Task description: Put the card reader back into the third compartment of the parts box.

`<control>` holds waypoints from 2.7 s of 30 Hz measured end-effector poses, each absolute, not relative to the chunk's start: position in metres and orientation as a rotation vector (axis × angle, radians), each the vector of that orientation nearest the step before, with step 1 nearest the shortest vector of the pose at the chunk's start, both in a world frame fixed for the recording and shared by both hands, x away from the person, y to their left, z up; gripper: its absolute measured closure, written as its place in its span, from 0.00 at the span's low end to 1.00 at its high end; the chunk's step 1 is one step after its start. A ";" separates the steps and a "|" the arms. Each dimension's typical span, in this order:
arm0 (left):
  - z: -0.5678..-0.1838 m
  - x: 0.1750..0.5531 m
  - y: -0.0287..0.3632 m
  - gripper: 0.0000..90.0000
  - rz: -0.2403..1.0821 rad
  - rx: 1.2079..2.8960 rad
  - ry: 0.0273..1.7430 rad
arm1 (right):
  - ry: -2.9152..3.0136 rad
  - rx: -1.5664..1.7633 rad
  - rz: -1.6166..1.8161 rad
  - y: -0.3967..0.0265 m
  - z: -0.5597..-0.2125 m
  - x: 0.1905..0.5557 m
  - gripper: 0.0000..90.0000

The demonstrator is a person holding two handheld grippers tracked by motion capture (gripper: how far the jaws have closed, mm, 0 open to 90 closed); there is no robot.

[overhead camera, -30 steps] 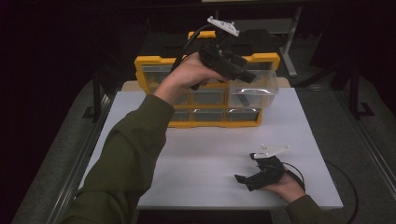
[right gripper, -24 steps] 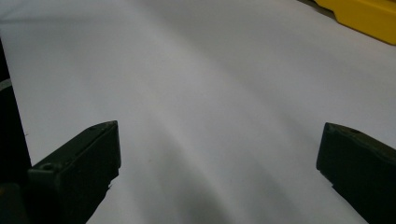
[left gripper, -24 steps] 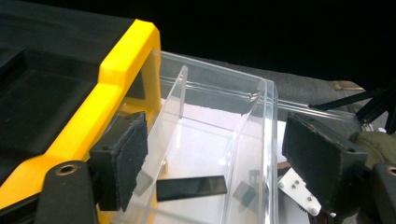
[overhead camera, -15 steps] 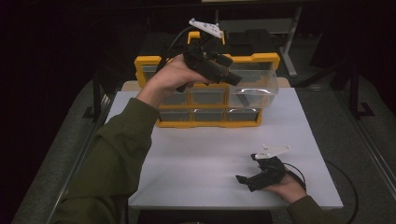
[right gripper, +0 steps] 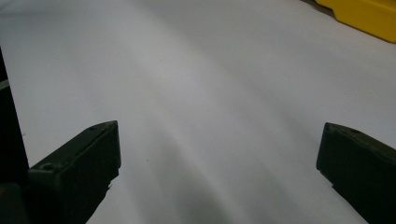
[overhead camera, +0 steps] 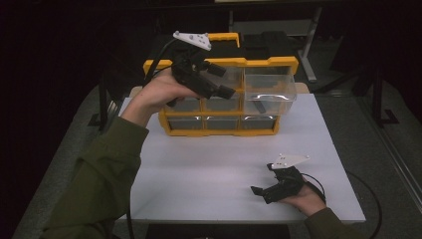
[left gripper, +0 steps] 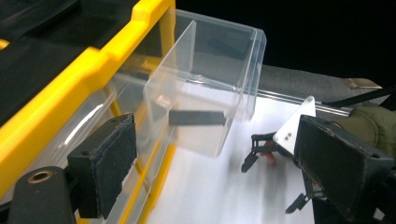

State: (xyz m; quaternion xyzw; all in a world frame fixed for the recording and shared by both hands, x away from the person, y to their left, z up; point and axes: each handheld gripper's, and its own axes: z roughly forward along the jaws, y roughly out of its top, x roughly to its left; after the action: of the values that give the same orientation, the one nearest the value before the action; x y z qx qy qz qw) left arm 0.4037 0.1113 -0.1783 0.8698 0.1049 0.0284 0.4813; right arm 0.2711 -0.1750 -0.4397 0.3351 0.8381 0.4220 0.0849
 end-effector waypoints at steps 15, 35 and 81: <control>-0.216 0.387 0.154 0.04 0.078 2.107 0.334 | 2.505 0.999 1.250 -0.173 -0.441 0.271 0.00; -0.288 0.360 0.199 0.00 0.123 2.113 0.439 | 2.502 1.006 1.245 -0.173 -0.441 0.271 0.00; -0.435 0.292 0.283 0.00 0.251 2.055 0.707 | 2.500 1.004 1.232 -0.172 -0.443 0.269 0.00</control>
State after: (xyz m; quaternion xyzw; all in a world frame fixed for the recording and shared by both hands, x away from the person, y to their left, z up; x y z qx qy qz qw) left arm 0.2922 0.2834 -0.4352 0.8346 0.2872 0.1018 0.4589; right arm 0.2693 -0.1724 -0.4428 0.3374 0.8406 0.4143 0.0893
